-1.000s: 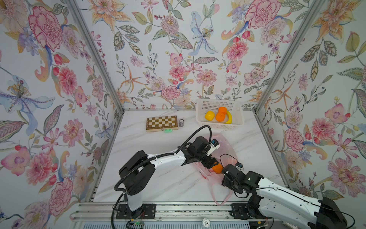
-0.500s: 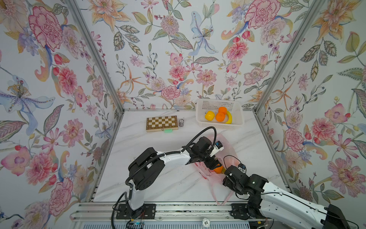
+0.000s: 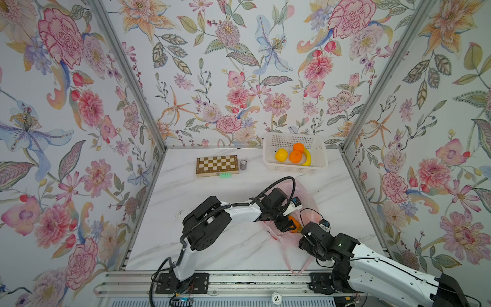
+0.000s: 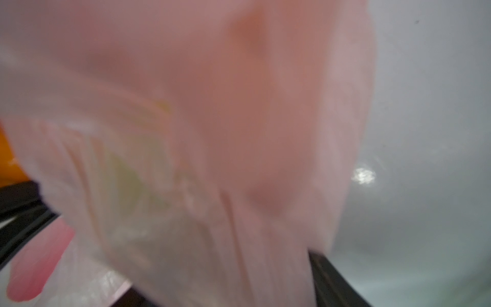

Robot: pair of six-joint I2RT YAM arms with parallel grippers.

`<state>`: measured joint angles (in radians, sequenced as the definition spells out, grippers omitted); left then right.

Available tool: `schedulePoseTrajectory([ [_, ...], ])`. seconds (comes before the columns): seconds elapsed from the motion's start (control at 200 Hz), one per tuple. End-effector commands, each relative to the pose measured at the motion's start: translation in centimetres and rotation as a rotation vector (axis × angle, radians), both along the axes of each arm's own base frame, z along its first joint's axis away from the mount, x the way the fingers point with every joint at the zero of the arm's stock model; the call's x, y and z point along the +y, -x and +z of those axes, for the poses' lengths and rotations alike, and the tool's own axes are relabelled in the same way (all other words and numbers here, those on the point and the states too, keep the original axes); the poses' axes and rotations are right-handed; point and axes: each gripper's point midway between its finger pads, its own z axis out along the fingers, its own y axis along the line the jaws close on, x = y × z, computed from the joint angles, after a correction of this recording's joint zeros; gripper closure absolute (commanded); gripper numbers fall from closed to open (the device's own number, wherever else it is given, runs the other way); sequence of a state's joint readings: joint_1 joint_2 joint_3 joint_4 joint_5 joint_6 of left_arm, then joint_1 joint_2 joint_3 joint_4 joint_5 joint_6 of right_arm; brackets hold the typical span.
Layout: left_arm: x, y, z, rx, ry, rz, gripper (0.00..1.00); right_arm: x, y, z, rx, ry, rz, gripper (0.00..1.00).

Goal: Untie the knot of the plastic bag and take out the fruit
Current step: Pick up the fruit from the plastic bag.

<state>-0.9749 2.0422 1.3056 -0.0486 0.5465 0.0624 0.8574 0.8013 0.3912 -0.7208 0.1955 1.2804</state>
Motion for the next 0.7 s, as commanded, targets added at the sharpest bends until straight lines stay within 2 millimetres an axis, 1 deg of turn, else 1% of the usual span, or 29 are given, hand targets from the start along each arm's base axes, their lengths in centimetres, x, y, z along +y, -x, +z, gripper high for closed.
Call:
schedulePoseTrajectory([
  [0.0,0.2,0.5,-1.3,0.028,-0.039,-0.002,0.42,-0.4,0.1,0.0,-0.003,0.019,-0.008,0.32],
  [0.045,0.0,0.5,-0.9,0.029,-0.026,-0.002,0.44,-0.3,0.0,0.2,-0.009,0.013,-0.005,0.29],
  [0.125,-0.1,0.5,-0.1,0.03,0.001,0.008,0.44,-0.3,-0.2,0.8,-0.03,0.0,-0.008,0.23],
  [0.235,-0.4,0.5,2.1,0.013,0.069,0.012,0.44,-0.7,-0.9,2.4,-0.079,-0.003,-0.028,0.16],
  [0.405,-0.6,0.7,4.9,-0.02,0.162,0.007,0.44,-1.4,-2.1,5.7,-0.165,-0.027,-0.043,0.11],
  [0.58,-0.5,0.8,7.7,-0.079,0.253,-0.004,0.44,-2.2,-3.4,9.8,-0.258,-0.067,-0.055,0.09],
  [0.696,-0.4,0.7,9.7,-0.155,0.327,-0.031,0.43,-2.6,-4.3,12.6,-0.321,-0.085,-0.055,0.09],
])
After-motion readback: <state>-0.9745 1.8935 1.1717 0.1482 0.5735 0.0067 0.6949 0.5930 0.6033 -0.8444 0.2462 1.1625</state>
